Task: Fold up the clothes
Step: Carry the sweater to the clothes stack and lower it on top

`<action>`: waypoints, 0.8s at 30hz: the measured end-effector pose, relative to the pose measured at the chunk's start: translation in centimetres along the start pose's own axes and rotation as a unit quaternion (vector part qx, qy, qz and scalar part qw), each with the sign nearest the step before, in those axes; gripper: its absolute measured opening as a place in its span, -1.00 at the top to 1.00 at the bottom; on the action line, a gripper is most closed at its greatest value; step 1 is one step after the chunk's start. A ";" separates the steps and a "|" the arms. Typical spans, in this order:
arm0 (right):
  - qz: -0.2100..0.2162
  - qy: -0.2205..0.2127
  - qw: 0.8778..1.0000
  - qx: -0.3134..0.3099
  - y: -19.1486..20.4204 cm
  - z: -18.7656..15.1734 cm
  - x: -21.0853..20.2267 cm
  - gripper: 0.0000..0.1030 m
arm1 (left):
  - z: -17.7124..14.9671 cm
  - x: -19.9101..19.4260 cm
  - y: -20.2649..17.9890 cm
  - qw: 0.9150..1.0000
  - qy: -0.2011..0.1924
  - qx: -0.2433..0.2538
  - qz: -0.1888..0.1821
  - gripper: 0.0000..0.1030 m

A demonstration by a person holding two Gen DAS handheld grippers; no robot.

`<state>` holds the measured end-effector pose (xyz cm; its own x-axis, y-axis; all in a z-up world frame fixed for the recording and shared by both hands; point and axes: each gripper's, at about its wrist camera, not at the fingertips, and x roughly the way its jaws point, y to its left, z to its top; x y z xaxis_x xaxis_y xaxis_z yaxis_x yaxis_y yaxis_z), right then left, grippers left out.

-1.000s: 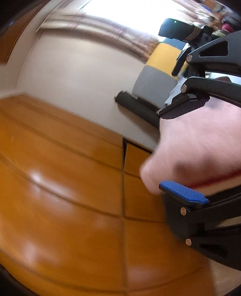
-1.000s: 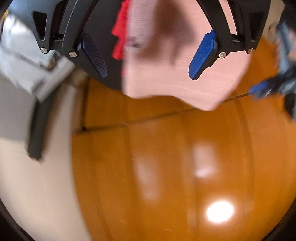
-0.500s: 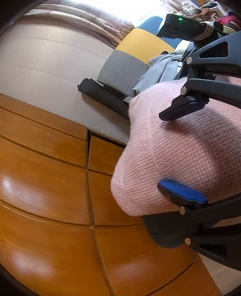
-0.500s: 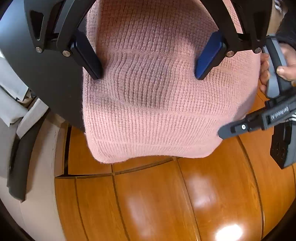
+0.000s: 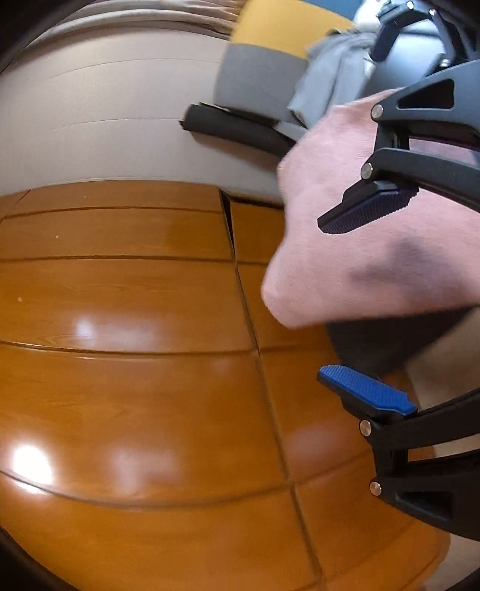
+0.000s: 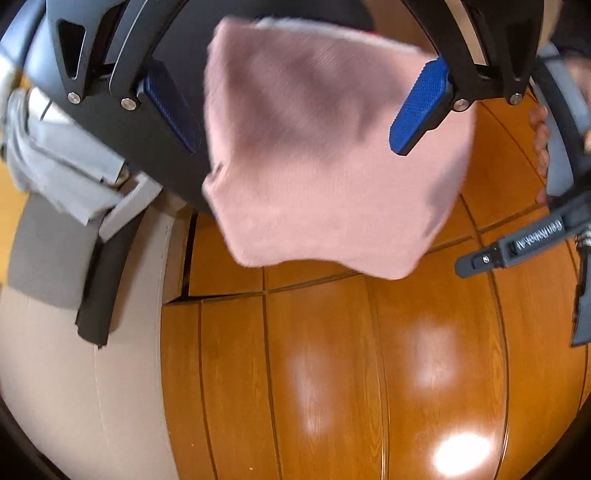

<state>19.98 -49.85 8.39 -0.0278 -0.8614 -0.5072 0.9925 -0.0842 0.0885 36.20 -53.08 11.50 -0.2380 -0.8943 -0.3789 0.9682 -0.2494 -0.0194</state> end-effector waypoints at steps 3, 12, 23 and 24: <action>-0.053 0.003 0.998 0.018 0.8 -2.0 -0.7 -1.00 | -1.9 -2.4 -0.3 1.000 0.007 -0.004 0.003 -0.46; -0.071 0.009 0.997 -0.020 4.7 -6.1 -3.3 -1.00 | -6.5 -4.4 2.3 0.996 0.056 -0.039 -0.057 0.36; -0.063 0.018 0.997 -0.048 6.7 -8.4 -4.5 -1.00 | -6.9 -4.2 2.5 0.997 0.069 -0.001 0.018 0.32; -0.062 0.017 0.997 -0.050 6.9 -8.5 -4.6 -1.00 | -7.0 -4.2 2.6 0.997 0.075 -0.006 0.011 0.31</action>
<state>27.93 -42.26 4.05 -0.1487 -0.8301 -0.5374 0.9887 -0.1366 -0.0625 40.30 -47.40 6.59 -0.2036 -0.8336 -0.5134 0.9741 -0.2254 -0.0202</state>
